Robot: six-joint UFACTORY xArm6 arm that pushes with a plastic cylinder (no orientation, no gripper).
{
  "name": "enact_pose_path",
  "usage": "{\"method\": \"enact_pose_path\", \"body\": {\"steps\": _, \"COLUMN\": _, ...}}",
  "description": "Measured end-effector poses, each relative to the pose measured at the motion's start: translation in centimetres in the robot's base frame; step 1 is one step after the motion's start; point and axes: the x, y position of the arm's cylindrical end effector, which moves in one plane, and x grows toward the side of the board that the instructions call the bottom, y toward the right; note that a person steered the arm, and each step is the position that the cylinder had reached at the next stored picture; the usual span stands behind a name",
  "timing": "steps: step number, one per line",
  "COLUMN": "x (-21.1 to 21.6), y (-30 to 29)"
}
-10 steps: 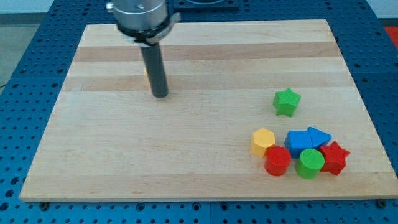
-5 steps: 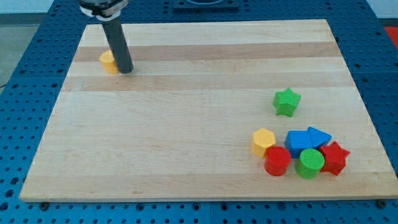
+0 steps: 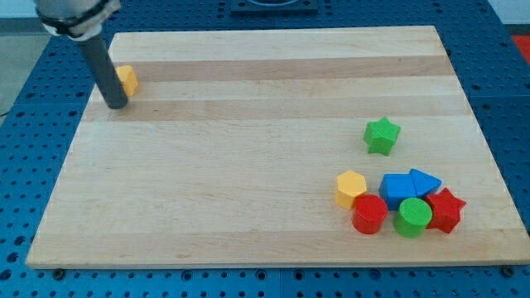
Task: Keep yellow heart at top left corner of the board
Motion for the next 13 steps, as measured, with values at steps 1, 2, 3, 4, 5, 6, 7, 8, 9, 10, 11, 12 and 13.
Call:
{"method": "enact_pose_path", "body": {"steps": 1, "x": -4.0, "y": -0.6}}
{"method": "enact_pose_path", "body": {"steps": 2, "x": -5.9, "y": -0.7}}
{"method": "enact_pose_path", "body": {"steps": 3, "x": -3.7, "y": -0.7}}
{"method": "enact_pose_path", "body": {"steps": 4, "x": -2.5, "y": 0.8}}
{"method": "enact_pose_path", "body": {"steps": 5, "x": -2.9, "y": 2.5}}
{"method": "enact_pose_path", "body": {"steps": 6, "x": -5.6, "y": 2.3}}
{"method": "enact_pose_path", "body": {"steps": 7, "x": -8.4, "y": 1.4}}
{"method": "enact_pose_path", "body": {"steps": 8, "x": -6.3, "y": 1.4}}
{"method": "enact_pose_path", "body": {"steps": 9, "x": -4.1, "y": 4.1}}
{"method": "enact_pose_path", "body": {"steps": 10, "x": -5.5, "y": 6.0}}
{"method": "enact_pose_path", "body": {"steps": 11, "x": -9.3, "y": 5.8}}
{"method": "enact_pose_path", "body": {"steps": 12, "x": -11.8, "y": 4.7}}
{"method": "enact_pose_path", "body": {"steps": 13, "x": -12.0, "y": 4.7}}
